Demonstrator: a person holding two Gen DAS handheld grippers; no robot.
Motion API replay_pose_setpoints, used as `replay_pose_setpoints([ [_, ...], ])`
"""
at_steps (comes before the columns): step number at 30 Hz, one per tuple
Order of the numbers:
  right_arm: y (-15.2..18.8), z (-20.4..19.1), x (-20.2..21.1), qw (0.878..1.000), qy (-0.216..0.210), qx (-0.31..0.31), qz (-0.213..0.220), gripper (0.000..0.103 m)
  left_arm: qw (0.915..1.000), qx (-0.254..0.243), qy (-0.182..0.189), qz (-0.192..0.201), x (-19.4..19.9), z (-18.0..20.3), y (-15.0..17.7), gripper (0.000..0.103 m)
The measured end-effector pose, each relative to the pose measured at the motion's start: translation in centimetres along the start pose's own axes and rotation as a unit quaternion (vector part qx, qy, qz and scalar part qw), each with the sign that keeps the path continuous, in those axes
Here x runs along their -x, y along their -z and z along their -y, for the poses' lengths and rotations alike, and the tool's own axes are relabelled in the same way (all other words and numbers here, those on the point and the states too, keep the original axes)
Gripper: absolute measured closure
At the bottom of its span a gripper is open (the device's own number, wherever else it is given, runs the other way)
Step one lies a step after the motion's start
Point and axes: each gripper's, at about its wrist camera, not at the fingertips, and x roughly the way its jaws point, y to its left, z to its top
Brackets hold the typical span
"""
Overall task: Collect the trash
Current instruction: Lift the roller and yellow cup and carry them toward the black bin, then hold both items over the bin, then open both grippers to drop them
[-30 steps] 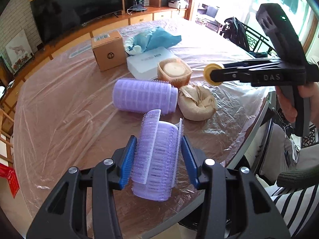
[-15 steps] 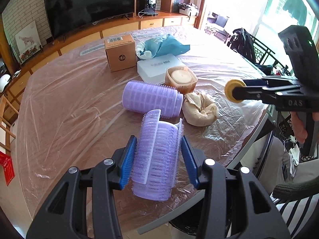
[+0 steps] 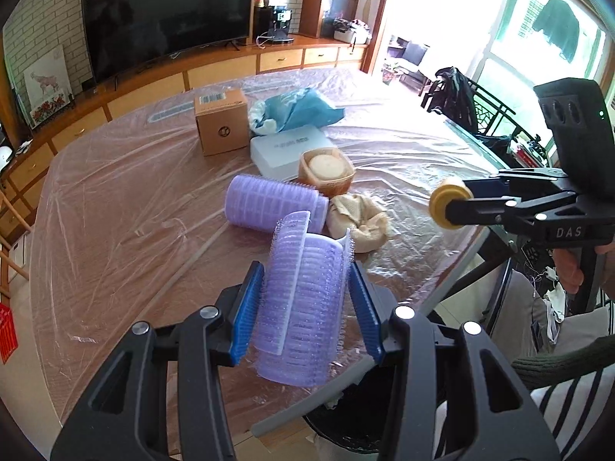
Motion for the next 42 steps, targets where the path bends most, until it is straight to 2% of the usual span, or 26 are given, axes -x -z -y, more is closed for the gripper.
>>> replay_pose_setpoints([
  [10, 1.9, -1.4, 1.6, 1.000, -0.014, 0.016, -0.011, 0.061, 0.9992, -0.025, 0.032, 0.001, 1.7, 2.7, 0.7, 0.056],
  [22, 4.4, -1.8, 2.8, 0.999, -0.022, 0.024, -0.034, 0.061, 0.9957, -0.060, 0.067, -0.025, 2.0, 6.0, 2.6, 0.056],
  [42, 8.6, -2.6, 0.5, 0.995, -0.023, 0.034, -0.092, 0.061, 0.9901, -0.064, 0.097, -0.078, 0.3, 7.9, 6.5, 0.056],
])
